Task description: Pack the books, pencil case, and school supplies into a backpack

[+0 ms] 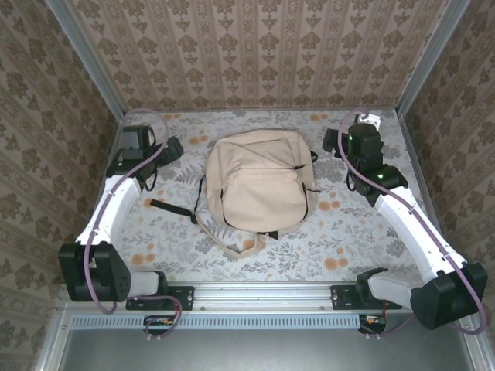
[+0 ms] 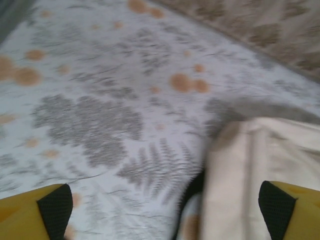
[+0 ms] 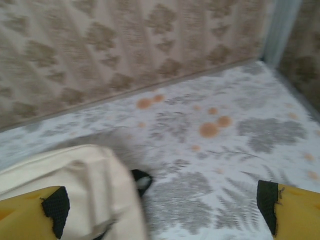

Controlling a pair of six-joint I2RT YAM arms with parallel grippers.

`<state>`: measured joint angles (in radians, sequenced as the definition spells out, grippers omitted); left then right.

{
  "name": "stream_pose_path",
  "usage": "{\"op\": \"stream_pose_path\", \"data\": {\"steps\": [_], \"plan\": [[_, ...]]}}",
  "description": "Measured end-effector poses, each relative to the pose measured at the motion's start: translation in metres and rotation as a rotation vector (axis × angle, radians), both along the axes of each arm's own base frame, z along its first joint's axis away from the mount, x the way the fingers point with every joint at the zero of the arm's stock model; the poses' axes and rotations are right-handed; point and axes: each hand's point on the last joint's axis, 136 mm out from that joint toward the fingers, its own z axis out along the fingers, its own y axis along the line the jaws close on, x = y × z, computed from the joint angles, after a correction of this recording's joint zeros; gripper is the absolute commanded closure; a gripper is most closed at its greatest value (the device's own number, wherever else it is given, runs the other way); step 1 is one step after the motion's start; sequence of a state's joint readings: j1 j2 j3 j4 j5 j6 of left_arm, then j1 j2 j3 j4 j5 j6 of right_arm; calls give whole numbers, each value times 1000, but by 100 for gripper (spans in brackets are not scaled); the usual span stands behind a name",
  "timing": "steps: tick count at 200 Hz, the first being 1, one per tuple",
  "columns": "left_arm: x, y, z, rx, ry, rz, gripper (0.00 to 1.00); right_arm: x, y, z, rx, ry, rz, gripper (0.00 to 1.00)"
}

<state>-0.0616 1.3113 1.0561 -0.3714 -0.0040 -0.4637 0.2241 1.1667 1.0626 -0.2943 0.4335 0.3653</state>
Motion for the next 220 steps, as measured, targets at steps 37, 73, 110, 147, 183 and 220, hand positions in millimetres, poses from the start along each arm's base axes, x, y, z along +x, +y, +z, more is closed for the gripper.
{"op": "stream_pose_path", "data": {"steps": [37,73,110,147,183,220], "plan": [[-19,39,-39,140,36,124,0,-15,-55,-38,-73,35,-177,0],[-30,69,-52,265,2,231,0,-34,-72,-98,-170,72,-215,0],[-44,88,-79,312,-23,265,0,-35,-73,-149,-242,149,-164,0],[-51,85,-96,355,-86,199,0,-22,-64,-161,-252,113,-92,0],[-43,72,-105,367,-165,100,0,-9,-46,-164,-245,32,19,0],[-38,58,-102,379,-261,9,0,0,-29,-169,-229,-24,120,0]]}}
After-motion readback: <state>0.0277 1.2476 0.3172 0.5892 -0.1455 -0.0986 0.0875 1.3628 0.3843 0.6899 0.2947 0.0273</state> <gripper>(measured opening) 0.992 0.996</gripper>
